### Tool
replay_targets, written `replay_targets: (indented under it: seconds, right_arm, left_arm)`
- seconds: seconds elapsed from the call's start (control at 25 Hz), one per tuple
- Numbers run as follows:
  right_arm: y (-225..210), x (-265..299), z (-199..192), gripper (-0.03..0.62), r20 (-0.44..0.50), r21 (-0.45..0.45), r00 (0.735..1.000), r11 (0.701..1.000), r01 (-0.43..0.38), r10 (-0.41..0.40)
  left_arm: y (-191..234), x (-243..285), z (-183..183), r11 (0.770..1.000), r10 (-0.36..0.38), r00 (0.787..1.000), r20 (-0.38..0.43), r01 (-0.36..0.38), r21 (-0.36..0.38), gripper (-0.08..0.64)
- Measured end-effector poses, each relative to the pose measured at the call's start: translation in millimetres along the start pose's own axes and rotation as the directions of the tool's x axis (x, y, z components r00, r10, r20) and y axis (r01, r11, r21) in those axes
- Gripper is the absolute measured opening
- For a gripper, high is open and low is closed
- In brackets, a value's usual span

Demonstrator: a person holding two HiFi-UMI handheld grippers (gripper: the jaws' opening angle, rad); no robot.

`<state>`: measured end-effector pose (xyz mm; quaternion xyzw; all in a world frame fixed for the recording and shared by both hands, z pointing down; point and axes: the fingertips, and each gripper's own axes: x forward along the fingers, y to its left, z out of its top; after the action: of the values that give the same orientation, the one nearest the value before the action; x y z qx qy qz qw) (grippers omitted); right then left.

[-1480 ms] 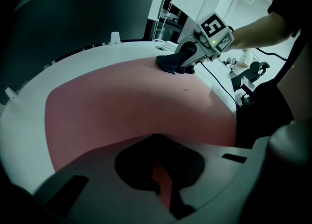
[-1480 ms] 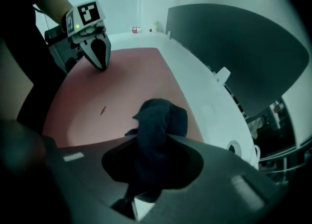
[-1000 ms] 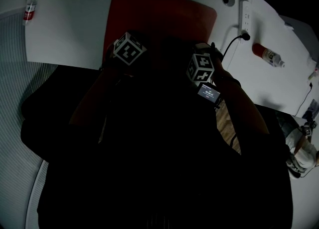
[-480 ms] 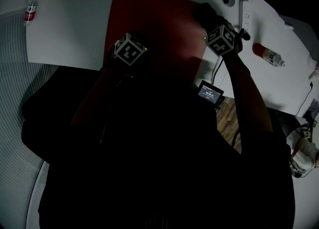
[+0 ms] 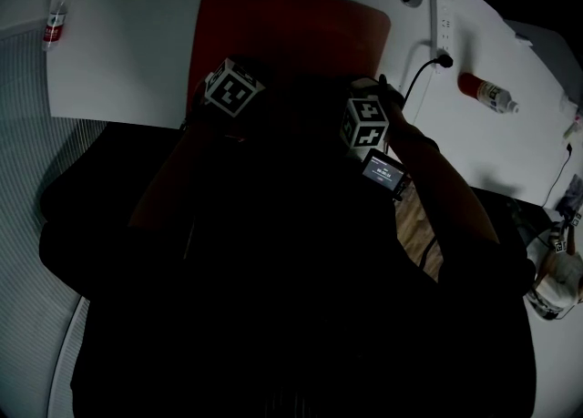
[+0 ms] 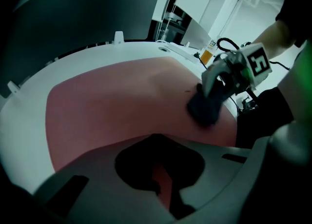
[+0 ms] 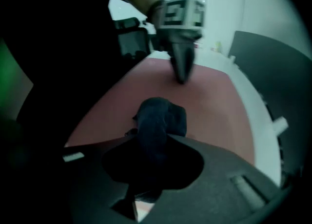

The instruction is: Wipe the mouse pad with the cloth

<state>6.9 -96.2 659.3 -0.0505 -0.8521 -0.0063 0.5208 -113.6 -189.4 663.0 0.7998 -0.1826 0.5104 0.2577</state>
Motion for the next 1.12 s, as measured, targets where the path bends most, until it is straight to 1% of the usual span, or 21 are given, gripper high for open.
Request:
replay_targets:
  seconds: [0.04, 0.08, 0.12, 0.2, 0.24, 0.28, 0.32, 0.36, 0.4, 0.44, 0.56, 0.64, 0.68, 0.72, 0.76, 0.8, 0.88, 1.0, 1.04, 1.08, 1.12]
  right_arm:
    - [-20.4, -8.2, -13.6, 0.08, -0.01, 0.053, 0.999, 0.997, 0.048, -0.048]
    - [-45.4, -19.0, -31.6, 0.081, -0.025, 0.138, 0.994, 0.984, 0.111, -0.109]
    - [-71.4, -31.0, -51.9, 0.08, -0.045, 0.242, 0.984, 0.954, 0.178, -0.173]
    - [-111.0, -53.4, -86.7, 0.081, -0.085, 0.438, 0.958, 0.853, 0.282, -0.273]
    - [-120.3, -61.5, -97.2, 0.081, -0.103, 0.51, 0.947, 0.802, 0.312, -0.303]
    - [-122.9, -66.3, -102.5, 0.081, -0.125, 0.553, 0.939, 0.763, 0.334, -0.321]
    - [-120.6, -67.5, -102.6, 0.08, -0.147, 0.565, 0.931, 0.745, 0.355, -0.333]
    - [-114.4, -65.4, -97.2, 0.078, -0.163, 0.55, 0.927, 0.748, 0.37, -0.338]
    - [-103.8, -60.0, -86.2, 0.077, -0.162, 0.521, 0.928, 0.77, 0.369, -0.335]
    - [-88.0, -51.1, -70.8, 0.077, -0.138, 0.487, 0.937, 0.802, 0.345, -0.319]
    - [-19.2, -17.4, -15.7, 0.076, -0.014, 0.373, 0.98, 0.908, 0.191, -0.2]
    - [19.0, -2.2, 5.9, 0.077, 0.012, 0.281, 0.994, 0.954, 0.105, -0.113]
    - [29.3, 0.3, 9.1, 0.077, 0.012, 0.265, 0.997, 0.962, 0.07, -0.076]
    - [32.5, -2.2, 9.1, 0.078, 0.023, 0.285, 0.999, 0.958, 0.04, -0.048]
    - [30.1, -10.9, 8.8, 0.078, 0.058, 0.34, 0.998, 0.94, 0.014, -0.036]
    - [24.5, -26.2, 10.0, 0.078, 0.118, 0.411, 0.992, 0.912, -0.007, -0.045]
    - [11.9, -73.2, 14.2, 0.08, 0.253, 0.529, 0.96, 0.848, -0.031, -0.122]
    - [6.8, -161.5, 17.7, 0.08, 0.39, 0.613, 0.877, 0.79, -0.019, -0.281]
    - [9.6, -191.4, 21.4, 0.08, 0.43, 0.632, 0.841, 0.775, -0.019, -0.329]
    - [14.0, -219.7, 26.1, 0.08, 0.466, 0.649, 0.801, 0.76, -0.022, -0.375]
    - [19.7, -245.4, 30.8, 0.079, 0.499, 0.666, 0.758, 0.746, -0.026, -0.419]
  left_arm:
    - [-0.1, 0.8, 0.4, 1.0, 0.007, 1.0, 0.002, -0.007, -0.005, 0.008]
    - [0.0, 1.5, 1.0, 1.0, 0.019, 1.0, 0.003, -0.019, -0.008, 0.008]
    - [0.9, 1.7, 0.9, 0.999, 0.036, 0.999, 0.006, -0.036, -0.01, 0.006]
    - [3.8, 3.0, -2.5, 0.997, 0.08, 0.997, 0.011, -0.08, -0.023, 0.008]
    - [4.1, 3.5, -3.5, 0.995, 0.097, 0.995, 0.015, -0.097, -0.031, 0.008]
    - [3.1, 3.1, -3.2, 0.994, 0.109, 0.994, 0.018, -0.108, -0.036, 0.008]
    - [1.5, 2.0, -2.3, 0.993, 0.116, 0.993, 0.017, -0.115, -0.037, 0.007]
    - [0.2, 0.5, -1.1, 0.992, 0.121, 0.993, 0.015, -0.12, -0.036, 0.008]
    - [-0.7, -1.2, 0.2, 0.991, 0.127, 0.992, 0.014, -0.127, -0.039, 0.008]
    - [-1.1, -2.7, 1.1, 0.99, 0.137, 0.99, 0.017, -0.136, -0.047, 0.008]
    - [-1.1, -4.3, -0.4, 0.979, 0.197, 0.98, 0.033, -0.194, -0.068, 0.006]
    - [-3.0, -4.2, -3.6, 0.97, 0.234, 0.971, 0.045, -0.23, -0.082, 0.006]
    - [-3.0, -3.2, -6.6, 0.966, 0.242, 0.969, 0.047, -0.237, -0.101, 0.006]
    - [-2.3, -2.8, -9.7, 0.965, 0.238, 0.97, 0.049, -0.23, -0.128, 0.006]
    - [-1.3, -4.2, -12.2, 0.964, 0.22, 0.974, 0.057, -0.208, -0.162, 0.006]
    - [-0.5, -8.1, -12.8, 0.964, 0.196, 0.977, 0.082, -0.176, -0.202, 0.008]
    - [0.0, -25.9, -4.4, 0.959, 0.17, 0.969, 0.178, -0.121, -0.257, 0.006]
    - [-17.9, -70.6, 23.6, 0.958, 0.165, 0.932, 0.324, -0.073, -0.279, 0.008]
    - [-30.0, -88.9, 37.9, 0.959, 0.161, 0.911, 0.38, -0.053, -0.279, 0.008]
    - [-44.2, -108.2, 54.4, 0.961, 0.157, 0.883, 0.442, -0.032, -0.276, 0.008]
    - [-60.8, -128.1, 73.0, 0.963, 0.149, 0.848, 0.508, -0.008, -0.269, 0.008]
